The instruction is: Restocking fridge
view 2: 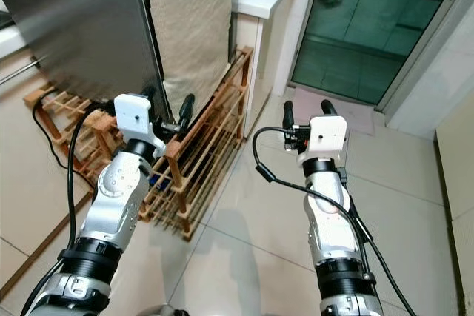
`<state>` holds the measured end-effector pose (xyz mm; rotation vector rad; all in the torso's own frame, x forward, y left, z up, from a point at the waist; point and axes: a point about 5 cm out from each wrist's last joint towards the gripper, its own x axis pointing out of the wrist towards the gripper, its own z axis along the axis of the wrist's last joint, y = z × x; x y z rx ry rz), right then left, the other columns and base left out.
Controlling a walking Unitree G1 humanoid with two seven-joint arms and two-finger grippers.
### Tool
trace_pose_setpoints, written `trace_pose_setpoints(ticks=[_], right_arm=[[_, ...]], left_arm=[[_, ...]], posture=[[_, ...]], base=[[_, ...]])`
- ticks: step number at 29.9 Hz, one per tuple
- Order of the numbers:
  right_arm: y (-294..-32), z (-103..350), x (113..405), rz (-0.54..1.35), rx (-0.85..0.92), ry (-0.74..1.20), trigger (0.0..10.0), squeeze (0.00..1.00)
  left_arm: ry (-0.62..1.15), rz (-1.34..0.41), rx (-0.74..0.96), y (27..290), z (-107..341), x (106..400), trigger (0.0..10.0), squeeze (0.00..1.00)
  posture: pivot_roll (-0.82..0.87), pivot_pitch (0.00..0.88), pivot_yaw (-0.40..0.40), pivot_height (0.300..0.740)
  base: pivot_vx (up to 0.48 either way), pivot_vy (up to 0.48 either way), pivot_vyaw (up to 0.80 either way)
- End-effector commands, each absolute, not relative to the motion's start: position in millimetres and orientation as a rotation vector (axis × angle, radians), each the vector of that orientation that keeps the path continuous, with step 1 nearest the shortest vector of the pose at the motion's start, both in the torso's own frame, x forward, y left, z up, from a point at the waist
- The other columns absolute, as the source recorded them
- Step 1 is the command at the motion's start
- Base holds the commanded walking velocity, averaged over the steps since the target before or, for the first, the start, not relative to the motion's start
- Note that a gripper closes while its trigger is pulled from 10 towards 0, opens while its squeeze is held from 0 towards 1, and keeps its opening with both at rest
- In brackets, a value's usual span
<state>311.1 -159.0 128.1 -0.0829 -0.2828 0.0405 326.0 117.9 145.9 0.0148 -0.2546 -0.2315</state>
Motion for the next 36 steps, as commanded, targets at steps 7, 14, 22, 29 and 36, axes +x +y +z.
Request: trace_pose_setpoints(ticks=[7, 14, 22, 29, 36], right_arm=[[-167.2, 125.6, 312.9, 0.026, -0.099, -0.261, 10.0, 0.00], [-167.0, 118.0, 310.9, 0.046, -0.107, -0.233, 10.0, 0.00], [-166.9, 112.4, 308.7, 0.056, -0.111, -0.217, 10.0, 0.00], [-167.8, 111.7, 309.2, 0.061, -0.116, -0.212, 10.0, 0.00], [-171.4, 115.5, 309.8, 0.052, -0.120, -0.221, 10.0, 0.00]], left_arm=[[-0.275, -0.231, -0.029, 109.6, 158.6, 327.9, 10.0, 0.00], [-0.235, -0.136, -0.112, 117.7, 152.4, 326.6, 10.0, 0.00], [-0.234, -0.163, -0.104, 114.0, 152.1, 324.4, 10.0, 0.00], [-0.172, -0.215, -0.043, 113.7, 148.4, 329.3, 10.0, 0.00], [-0.144, -0.227, -0.016, 104.9, 152.9, 343.2, 10.0, 0.00]], posture=[[-0.02, 0.000, -0.018, 0.740], [-0.02, 0.000, -0.021, 0.740], [-0.02, 0.000, -0.021, 0.740], [-0.03, 0.000, -0.019, 0.740], [-0.03, 0.000, -0.021, 0.740]], base=[[0.351, 0.290, 0.00], [0.000, 0.067, 0.00], [0.000, 0.000, 0.00], [0.000, 0.000, 0.00], [0.000, 0.000, 0.00]])
